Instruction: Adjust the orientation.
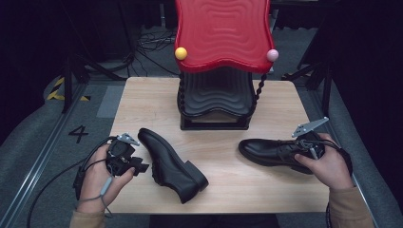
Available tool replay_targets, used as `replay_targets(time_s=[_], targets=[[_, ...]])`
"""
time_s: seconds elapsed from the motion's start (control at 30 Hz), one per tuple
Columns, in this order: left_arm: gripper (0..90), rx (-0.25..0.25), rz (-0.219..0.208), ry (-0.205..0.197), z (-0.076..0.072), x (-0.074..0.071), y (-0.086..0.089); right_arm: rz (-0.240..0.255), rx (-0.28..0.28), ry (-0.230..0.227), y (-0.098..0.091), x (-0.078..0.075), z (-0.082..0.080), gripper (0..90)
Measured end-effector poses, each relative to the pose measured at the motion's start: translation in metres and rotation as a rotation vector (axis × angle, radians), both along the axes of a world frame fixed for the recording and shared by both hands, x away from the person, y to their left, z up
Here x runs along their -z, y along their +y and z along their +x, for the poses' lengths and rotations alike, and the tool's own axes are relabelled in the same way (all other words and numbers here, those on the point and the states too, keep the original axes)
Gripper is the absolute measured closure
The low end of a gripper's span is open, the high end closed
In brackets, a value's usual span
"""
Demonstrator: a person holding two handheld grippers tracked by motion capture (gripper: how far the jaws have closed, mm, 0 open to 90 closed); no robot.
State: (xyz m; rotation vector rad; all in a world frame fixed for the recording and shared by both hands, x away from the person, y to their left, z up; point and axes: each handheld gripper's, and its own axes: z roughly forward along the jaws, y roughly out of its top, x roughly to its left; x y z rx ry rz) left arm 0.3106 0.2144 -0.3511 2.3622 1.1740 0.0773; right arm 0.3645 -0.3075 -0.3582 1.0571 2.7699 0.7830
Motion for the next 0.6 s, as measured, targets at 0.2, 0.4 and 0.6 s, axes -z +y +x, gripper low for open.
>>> replay_targets(time_s=[0.2,0.4,0.6], targets=[[66.5,0.005,0.01,0.002,-0.001,-0.001,-0.004,-0.005,-0.014,0.006,0.005,0.002,-0.001,89.8],[66.1,0.009,0.004,0.002,-0.003,-0.002,-0.003,0.004,-0.036,0.008,0.014,0.004,0.001,90.0],[66.1,0.01,-0.001,0.006,-0.005,-0.001,-0.001,0.029,-0.097,0.002,0.036,0.003,0.0,90.0]])
